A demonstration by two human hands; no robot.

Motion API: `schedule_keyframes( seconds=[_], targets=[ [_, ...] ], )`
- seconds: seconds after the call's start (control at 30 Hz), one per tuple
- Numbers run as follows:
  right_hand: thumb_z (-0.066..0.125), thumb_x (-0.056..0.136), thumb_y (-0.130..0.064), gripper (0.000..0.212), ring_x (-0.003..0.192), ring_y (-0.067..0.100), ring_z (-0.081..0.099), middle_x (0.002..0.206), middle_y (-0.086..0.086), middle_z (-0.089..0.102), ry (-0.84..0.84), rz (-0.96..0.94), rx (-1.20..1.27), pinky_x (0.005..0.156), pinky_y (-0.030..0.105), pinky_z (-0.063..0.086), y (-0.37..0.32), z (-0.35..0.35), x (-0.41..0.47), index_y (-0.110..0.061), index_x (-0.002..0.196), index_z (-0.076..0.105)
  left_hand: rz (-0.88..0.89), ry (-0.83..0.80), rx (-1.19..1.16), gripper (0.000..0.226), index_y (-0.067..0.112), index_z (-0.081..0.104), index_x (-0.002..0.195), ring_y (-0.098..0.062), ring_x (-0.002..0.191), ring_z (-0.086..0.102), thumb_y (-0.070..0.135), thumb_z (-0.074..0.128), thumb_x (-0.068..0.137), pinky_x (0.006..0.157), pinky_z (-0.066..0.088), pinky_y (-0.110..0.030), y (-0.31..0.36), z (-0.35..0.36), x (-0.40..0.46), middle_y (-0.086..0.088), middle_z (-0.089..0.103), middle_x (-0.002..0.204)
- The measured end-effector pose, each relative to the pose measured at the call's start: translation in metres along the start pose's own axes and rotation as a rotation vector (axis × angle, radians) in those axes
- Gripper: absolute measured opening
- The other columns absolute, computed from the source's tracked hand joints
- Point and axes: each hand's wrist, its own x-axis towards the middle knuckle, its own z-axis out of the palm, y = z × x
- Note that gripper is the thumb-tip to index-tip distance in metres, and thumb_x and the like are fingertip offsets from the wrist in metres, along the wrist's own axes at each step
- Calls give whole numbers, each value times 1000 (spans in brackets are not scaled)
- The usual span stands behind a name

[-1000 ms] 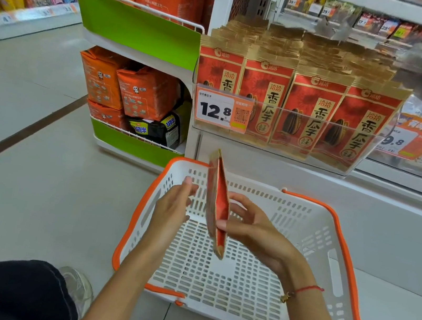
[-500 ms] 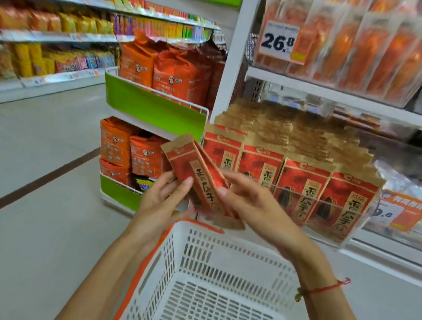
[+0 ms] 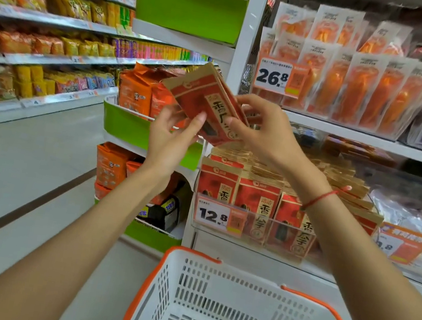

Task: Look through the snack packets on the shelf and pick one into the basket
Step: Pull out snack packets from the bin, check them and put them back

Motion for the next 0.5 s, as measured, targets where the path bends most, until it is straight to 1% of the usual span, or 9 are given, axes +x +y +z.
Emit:
schedule_keyframes(
  seconds=[0.1,0.17,0.23,0.3,0.37,0.4,0.47,0.5],
  targets=[
    [67,90,-28,23,88,16,68,99,-2,68,-41,65,81,81,47,58,15,8,2,-25,113,65,4,-35,89,24,21,55,113,9,90,65,17,66,92,75,54,-15,-11,-7,6,8,65,109],
    [67,90,-28,22,90,15,68,101,-1,69,-58,92,100,82,43,58,24,13,0,-25,112,65,-7,-53,136,23,23,56,111,3,99,64,19,66,91,83,55,-19,-20,-10,9,8,65,110],
    [67,90,-30,20,94,16,67,103,0,69,-74,121,82,86,43,57,33,19,-2,-25,110,65,-29,-69,181,21,24,58,111,-1,105,62,21,66,92,88,53,-21,-26,-11,10,9,65,110],
    [66,90,-31,22,95,17,67,104,1,69,-107,153,41,88,43,55,38,23,-3,-21,110,63,-50,-76,242,23,21,60,114,5,99,60,23,66,92,84,52,-16,-32,-10,13,9,64,109],
    [66,91,-31,26,92,14,66,102,-3,69,-119,165,-4,87,39,55,42,23,-4,-18,113,62,-61,-87,323,26,20,59,116,10,92,56,26,66,91,75,47,-11,-37,-6,15,8,61,110],
    [66,91,-32,28,89,11,65,98,-8,67,-104,155,-16,85,36,55,42,22,-4,-18,114,61,-68,-104,367,28,19,58,118,7,94,56,27,66,92,74,44,-12,-40,-4,16,8,60,112],
    [66,91,-33,26,81,2,61,88,-17,62,-29,113,-34,79,31,54,42,19,-4,-22,113,60,-72,-168,464,33,17,58,122,-5,103,56,28,65,92,73,41,-16,-48,-2,18,4,61,118],
    [65,91,-33,23,78,1,60,83,-19,61,18,90,-53,76,31,54,42,18,-3,-24,112,61,-69,-200,510,35,16,58,124,-8,104,56,29,64,92,73,41,-17,-52,-2,19,2,62,121]
  ],
)
